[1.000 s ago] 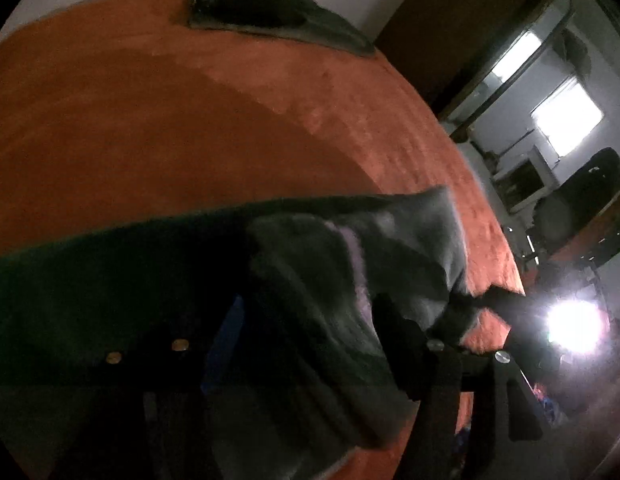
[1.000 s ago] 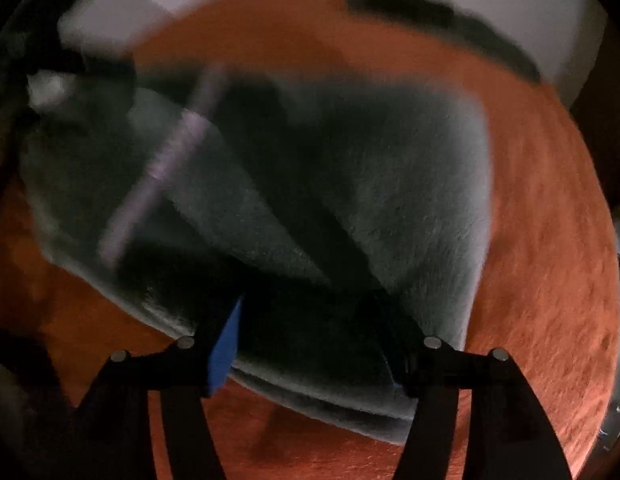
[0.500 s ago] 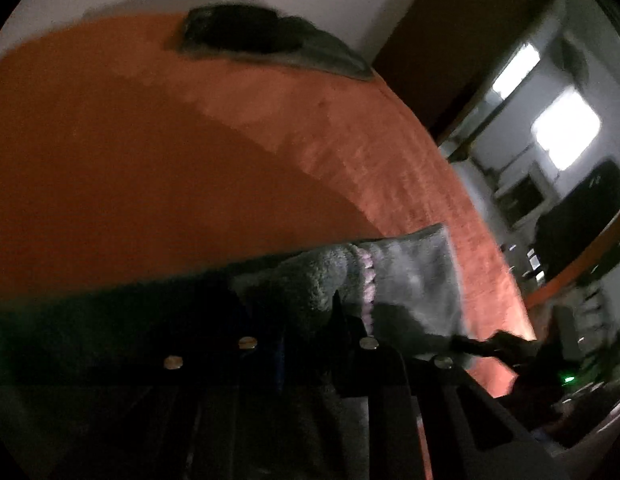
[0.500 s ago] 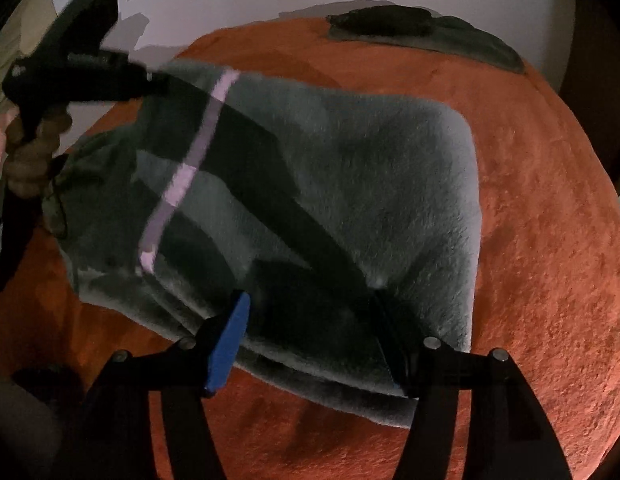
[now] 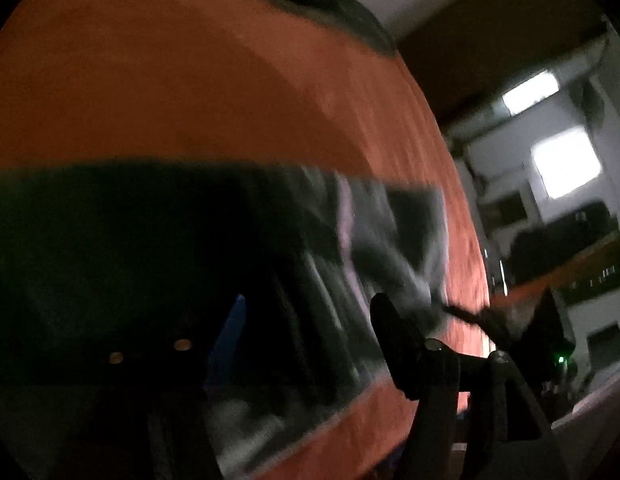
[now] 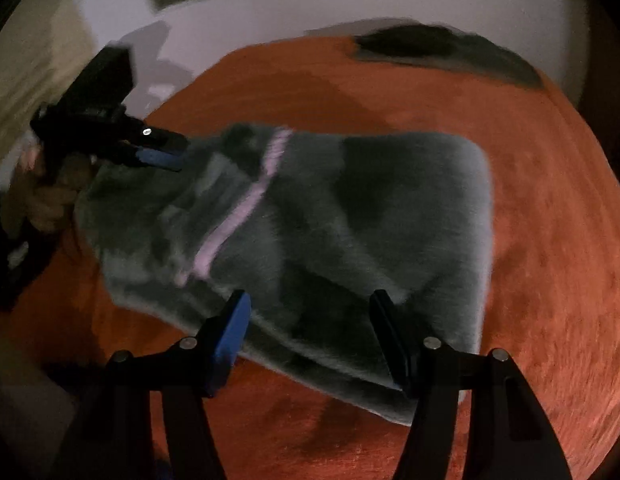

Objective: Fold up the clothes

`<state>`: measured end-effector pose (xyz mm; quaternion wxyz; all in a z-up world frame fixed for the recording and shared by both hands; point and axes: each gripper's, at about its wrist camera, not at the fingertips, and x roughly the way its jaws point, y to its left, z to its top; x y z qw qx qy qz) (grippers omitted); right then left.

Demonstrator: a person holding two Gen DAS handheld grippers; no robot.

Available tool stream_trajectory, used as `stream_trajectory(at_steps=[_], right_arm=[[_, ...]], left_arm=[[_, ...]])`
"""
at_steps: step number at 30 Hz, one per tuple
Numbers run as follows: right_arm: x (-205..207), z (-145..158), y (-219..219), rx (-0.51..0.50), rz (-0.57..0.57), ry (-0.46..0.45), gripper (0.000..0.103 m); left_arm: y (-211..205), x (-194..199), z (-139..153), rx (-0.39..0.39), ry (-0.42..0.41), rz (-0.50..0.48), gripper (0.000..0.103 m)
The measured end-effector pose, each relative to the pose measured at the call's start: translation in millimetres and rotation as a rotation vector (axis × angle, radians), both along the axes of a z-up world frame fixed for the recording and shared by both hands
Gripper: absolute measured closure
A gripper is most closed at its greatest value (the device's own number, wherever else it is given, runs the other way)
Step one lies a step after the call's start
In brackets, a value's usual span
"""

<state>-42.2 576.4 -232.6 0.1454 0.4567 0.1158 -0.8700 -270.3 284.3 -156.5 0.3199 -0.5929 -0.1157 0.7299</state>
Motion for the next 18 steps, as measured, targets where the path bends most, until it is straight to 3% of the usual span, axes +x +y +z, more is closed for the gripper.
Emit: stream_trajectory(at_steps=[3,4,5,6,7,11,15,18], right_arm=[[8.7,-2.0,-15.2,0.076,0.079,0.037,0.042],[11.7,-2.7,-20.2,0.101,0.105,0.049,0.044],[14.6,-3.4,-25.3,0.126,0.131,0.061,0.067],[16.9,-6.5,-30.2,0.162,0.150,0.072,0.089],[19.6,-8.2,-32.9,0.186,0.156,0.086,0.089],[34.1,9.6,-33.5,0.119,0.169,0.150,0.092],[41.6,0.7,-26.4,0.103,0.173,0.072,0.091],[22.0,-12.8,-18.7,0.101,0.180,0.025,0.082]], left_arm=[[15.5,13.5,-14.0,-0.057,-0.008,-0.044,0.039],[20.1,15.0,-21.1,-0.081,-0.017,-0.051,0.066],[24.7,16.5,-28.3,-0.104,-0.027,-0.058,0.084],[24.2,16.0,-32.3,-0.118,-0.045,-0.047,0.087],[18.6,14.6,-30.4,-0.100,-0.062,-0.019,0.088],[-5.2,13.2,-10.8,-0.027,-0.081,0.027,0.088],[-6.1,15.0,-35.5,-0.055,-0.151,-0.001,0.086],[-7.9,16.6,-37.1,-0.043,-0.160,0.010,0.081]])
